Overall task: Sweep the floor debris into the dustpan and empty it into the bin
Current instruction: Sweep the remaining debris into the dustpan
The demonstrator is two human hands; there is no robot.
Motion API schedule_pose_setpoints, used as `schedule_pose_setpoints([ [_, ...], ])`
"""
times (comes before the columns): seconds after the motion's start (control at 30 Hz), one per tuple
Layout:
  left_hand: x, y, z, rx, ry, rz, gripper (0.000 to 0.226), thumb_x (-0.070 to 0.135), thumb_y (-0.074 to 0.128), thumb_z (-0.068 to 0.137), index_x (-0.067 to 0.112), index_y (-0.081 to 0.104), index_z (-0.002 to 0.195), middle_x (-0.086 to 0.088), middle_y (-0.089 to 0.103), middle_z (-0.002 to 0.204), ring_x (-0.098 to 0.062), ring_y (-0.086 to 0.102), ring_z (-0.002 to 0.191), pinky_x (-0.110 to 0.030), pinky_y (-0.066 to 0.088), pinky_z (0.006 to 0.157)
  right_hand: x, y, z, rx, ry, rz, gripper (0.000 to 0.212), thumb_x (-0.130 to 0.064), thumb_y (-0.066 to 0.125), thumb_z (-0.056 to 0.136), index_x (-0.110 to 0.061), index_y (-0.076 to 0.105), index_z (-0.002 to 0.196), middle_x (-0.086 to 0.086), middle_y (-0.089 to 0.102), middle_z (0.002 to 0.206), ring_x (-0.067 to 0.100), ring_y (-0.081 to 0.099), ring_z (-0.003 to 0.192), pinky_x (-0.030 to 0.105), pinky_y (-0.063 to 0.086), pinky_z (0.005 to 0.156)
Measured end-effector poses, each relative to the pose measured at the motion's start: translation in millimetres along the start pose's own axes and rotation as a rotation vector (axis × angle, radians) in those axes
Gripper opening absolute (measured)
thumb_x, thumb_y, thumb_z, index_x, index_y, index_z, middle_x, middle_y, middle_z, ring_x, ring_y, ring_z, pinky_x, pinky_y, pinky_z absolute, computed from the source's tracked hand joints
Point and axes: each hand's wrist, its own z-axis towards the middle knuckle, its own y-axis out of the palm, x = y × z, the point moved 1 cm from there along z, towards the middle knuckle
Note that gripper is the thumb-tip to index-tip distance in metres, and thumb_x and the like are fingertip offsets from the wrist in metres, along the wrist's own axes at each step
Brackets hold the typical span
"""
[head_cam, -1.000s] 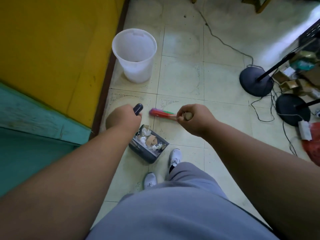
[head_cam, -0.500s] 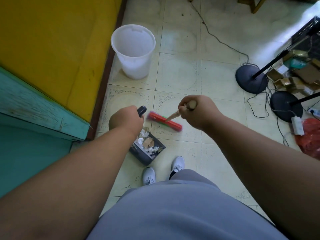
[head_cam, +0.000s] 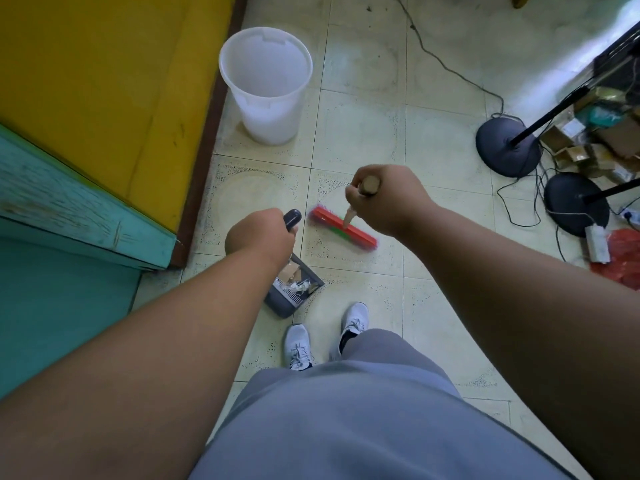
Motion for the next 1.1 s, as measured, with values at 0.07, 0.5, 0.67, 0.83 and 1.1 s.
schedule_pose_setpoints([
  [0.07,5,-2,4,0.000,-0.016,0.015,0.022,0.043,0.049,0.098,0.022,0.050,0.092,-0.002,0.045,0.068,-0.026,0.054,0.071,-0.031,0.041,0.058,-8,3,5,-0.009,0.022,0.049,0.024,-0.029,0.054,0.088,-0.010,0.067,0.085,0.010,0.070,0.080,0.030,0.066,0.077,0.040,0.058,0.067],
  [0.5,7,-4,14,-0.011,-0.037,0.036,0.028,0.044,0.046,0.099,0.018,0.054,0.092,-0.005,0.050,0.069,-0.027,0.056,0.067,-0.030,0.042,0.056,-45,-3,-3,-0.046,0.071,0.291,0.025,-0.019,0.051,0.081,0.003,0.061,0.086,0.018,0.070,0.071,0.038,0.069,0.071,0.051,0.057,0.060],
  [0.67,-1,-5,10,-0.023,-0.057,0.037,0.021,0.040,0.052,0.097,0.019,0.055,0.097,-0.005,0.053,0.072,-0.023,0.053,0.062,-0.030,0.042,0.052,-44,-28,-5,-0.031,0.149,0.371,0.026,-0.011,0.050,0.083,0.010,0.059,0.095,0.011,0.071,0.060,0.041,0.071,0.072,0.060,0.056,0.061],
  [0.83,-11,-9,4,-0.036,-0.089,0.045,0.019,0.037,0.058,0.094,0.019,0.053,0.098,-0.004,0.052,0.071,-0.020,0.047,0.057,-0.029,0.033,0.045,-52,-36,-5,0.039,0.063,0.260,0.027,-0.018,0.053,0.082,0.006,0.061,0.090,0.021,0.071,0.076,0.040,0.070,0.074,0.058,0.056,0.060],
  [1.1,-24,-4,-7,-0.044,-0.010,0.082,0.019,0.038,0.051,0.097,0.021,0.050,0.089,-0.003,0.051,0.068,-0.021,0.051,0.059,-0.029,0.041,0.054,-34,2,-10,0.069,0.072,0.095,0.023,-0.025,0.052,0.088,-0.009,0.068,0.089,0.010,0.070,0.081,0.022,0.061,0.067,0.037,0.056,0.065],
])
